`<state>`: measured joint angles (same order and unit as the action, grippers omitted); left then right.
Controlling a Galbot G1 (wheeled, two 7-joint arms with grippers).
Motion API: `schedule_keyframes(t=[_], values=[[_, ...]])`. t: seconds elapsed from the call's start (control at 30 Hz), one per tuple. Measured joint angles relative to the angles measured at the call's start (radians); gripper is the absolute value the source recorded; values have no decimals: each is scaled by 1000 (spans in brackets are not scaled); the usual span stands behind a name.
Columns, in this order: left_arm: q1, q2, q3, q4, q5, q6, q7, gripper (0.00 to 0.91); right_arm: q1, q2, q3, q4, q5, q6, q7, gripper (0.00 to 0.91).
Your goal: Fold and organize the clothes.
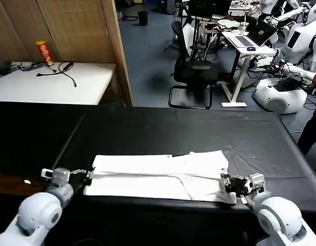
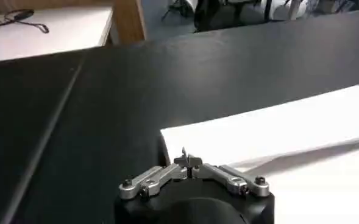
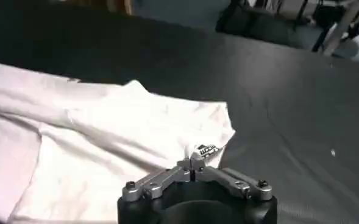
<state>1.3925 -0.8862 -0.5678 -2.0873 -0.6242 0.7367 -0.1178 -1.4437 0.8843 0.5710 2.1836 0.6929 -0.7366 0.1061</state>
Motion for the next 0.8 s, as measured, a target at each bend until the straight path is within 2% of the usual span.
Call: schedule_keyframes(t=[0.13, 0.27, 0.43, 0.67, 0.8], values=[[3, -16, -26, -33, -26, 0, 0, 878, 7, 14, 42, 29, 19, 5, 2, 878], [-29, -35, -21, -21, -65, 0, -5, 878, 70, 42, 37, -17, 8, 91, 27, 878], [-127, -84, 12, 69, -74, -62, -12, 878, 176, 92, -10, -129, -31, 143, 29, 878], [-200, -141, 38, 216, -92, -104, 2, 878, 263, 154, -63, -278, -68, 171, 25, 878], [-209, -153, 40, 262, -105, -116, 20, 751, 293, 180, -79, -346, -78, 178, 22, 790]])
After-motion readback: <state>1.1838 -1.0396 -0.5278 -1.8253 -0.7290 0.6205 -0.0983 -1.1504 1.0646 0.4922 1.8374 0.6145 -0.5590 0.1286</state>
